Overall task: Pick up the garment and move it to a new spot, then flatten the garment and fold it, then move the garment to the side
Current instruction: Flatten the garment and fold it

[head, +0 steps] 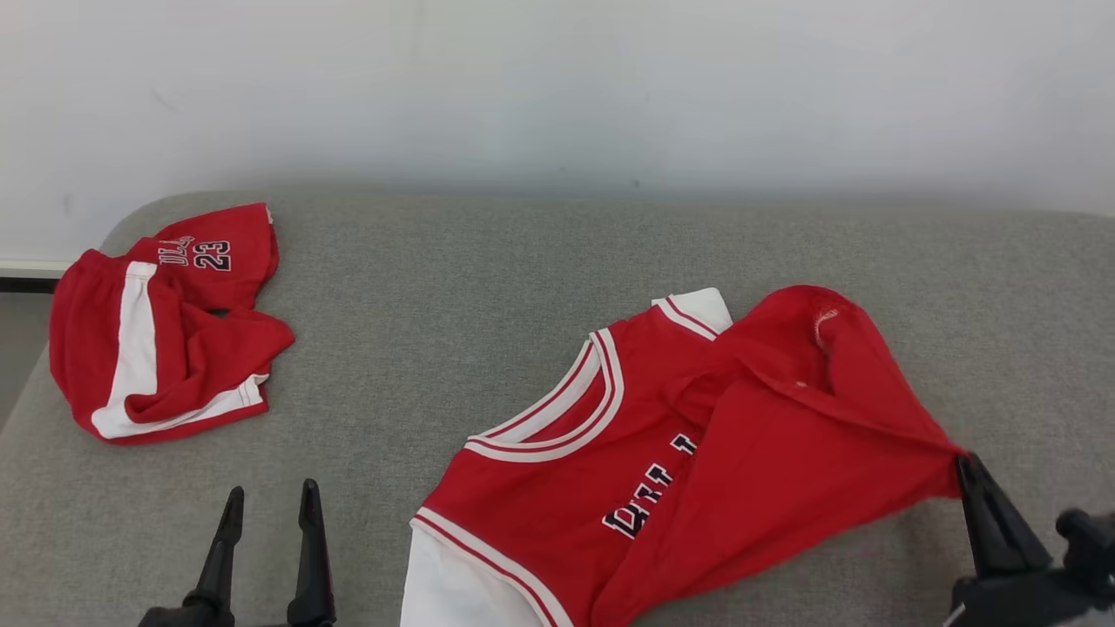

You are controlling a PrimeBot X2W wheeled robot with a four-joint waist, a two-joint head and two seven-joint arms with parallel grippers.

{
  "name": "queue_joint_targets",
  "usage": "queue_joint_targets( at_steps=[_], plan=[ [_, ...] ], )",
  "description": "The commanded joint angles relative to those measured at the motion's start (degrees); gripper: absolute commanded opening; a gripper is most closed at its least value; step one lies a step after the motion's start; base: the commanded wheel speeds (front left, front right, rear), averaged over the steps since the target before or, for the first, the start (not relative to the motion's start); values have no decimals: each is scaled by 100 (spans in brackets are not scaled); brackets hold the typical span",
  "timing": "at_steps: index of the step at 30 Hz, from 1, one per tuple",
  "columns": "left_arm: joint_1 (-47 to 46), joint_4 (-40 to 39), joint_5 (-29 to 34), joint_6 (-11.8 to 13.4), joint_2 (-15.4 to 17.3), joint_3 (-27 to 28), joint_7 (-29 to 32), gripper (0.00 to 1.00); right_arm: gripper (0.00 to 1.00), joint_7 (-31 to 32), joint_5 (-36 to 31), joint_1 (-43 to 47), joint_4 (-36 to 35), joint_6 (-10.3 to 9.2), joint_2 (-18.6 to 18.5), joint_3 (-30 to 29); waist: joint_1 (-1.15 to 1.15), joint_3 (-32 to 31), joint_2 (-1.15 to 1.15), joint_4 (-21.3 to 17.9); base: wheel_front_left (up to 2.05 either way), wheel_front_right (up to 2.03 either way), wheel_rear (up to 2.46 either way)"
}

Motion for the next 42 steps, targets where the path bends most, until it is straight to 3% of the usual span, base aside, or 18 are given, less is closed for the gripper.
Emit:
queue_joint_targets(
  at_steps=[1, 3, 4, 5, 26, 42],
  plan=[
    [-19, 4, 10, -26, -7, -12, -19, 100, 0, -1, 45, 234, -79, 6, 86, -109, 0, 40, 0, -83, 0, 0, 0],
    [-49, 33, 17, -22, -6, -34, -19, 100, 0, 135, 27, 825, -288, 6, 317, -469, 0, 50, 0, -87, 0, 0, 0],
    [-53, 45, 20, -29, -6, -34, -19, 100, 10, 173, 7, 980, -326, 6, 381, -574, 0, 48, 0, -86, 0, 0, 0],
    [-58, 54, 21, -38, -6, -31, -19, 100, 100, 198, -41, 1100, -359, 6, 424, -650, 0, 45, 0, -85, 0, 0, 0],
    [189, 95, 174, -128, -7, 145, -19, 100, 100, 6, -590, 1280, -1759, 6, 1135, -878, 0, -323, 0, -58, 0, 0, 0],
    [285, 188, 428, -235, 78, 100, -19, 100, 100, -25, -714, 1401, -1772, 6, 1577, -823, 0, -420, 0, -60, 0, 0, 0]
  ],
)
